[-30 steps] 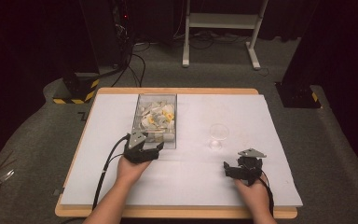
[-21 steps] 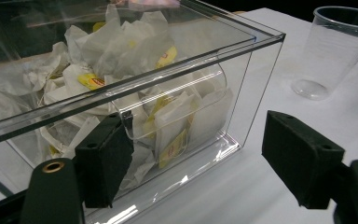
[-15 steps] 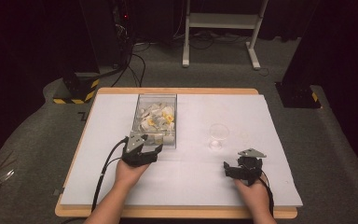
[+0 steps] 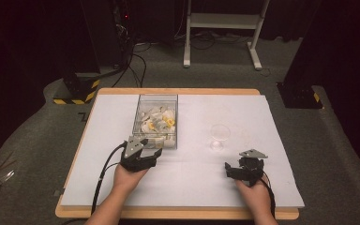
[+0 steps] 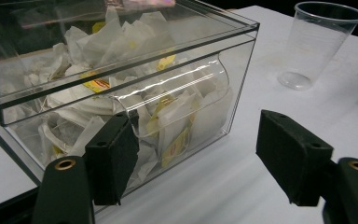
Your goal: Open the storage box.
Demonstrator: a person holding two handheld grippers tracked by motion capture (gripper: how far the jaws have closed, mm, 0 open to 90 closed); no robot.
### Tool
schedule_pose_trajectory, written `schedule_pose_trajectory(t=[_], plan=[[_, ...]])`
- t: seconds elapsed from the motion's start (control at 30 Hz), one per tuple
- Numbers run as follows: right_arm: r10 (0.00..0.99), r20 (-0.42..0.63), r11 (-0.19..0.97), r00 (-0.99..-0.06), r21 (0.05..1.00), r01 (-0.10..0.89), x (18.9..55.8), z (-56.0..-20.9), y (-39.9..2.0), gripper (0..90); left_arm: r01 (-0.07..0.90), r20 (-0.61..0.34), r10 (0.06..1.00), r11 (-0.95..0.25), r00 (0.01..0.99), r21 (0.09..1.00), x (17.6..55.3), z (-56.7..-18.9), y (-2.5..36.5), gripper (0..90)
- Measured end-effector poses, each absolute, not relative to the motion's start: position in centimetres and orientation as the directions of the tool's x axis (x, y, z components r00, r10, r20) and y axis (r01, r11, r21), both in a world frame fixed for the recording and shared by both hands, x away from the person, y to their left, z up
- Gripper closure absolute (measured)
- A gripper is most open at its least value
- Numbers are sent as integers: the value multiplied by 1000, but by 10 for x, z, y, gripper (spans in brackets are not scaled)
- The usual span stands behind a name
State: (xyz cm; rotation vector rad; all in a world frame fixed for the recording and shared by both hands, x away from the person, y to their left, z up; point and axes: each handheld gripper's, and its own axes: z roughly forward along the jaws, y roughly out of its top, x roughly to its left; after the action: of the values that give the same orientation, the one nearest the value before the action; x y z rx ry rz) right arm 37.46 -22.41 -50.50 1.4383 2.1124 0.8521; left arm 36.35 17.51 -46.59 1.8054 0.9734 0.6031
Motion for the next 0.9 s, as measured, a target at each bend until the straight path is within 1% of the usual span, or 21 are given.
schedule_pose_trajectory(t=[0.43, 0.9], plan=[[933, -19, 268, -359, 703, 659, 375, -505, -224, 95, 334, -12, 822, -218, 569, 917, 351, -468, 180, 377], [933, -19, 268, -359, 703, 659, 374, -505, -224, 96, 327, -7, 824, -217, 566, 920, 335, -469, 180, 397]])
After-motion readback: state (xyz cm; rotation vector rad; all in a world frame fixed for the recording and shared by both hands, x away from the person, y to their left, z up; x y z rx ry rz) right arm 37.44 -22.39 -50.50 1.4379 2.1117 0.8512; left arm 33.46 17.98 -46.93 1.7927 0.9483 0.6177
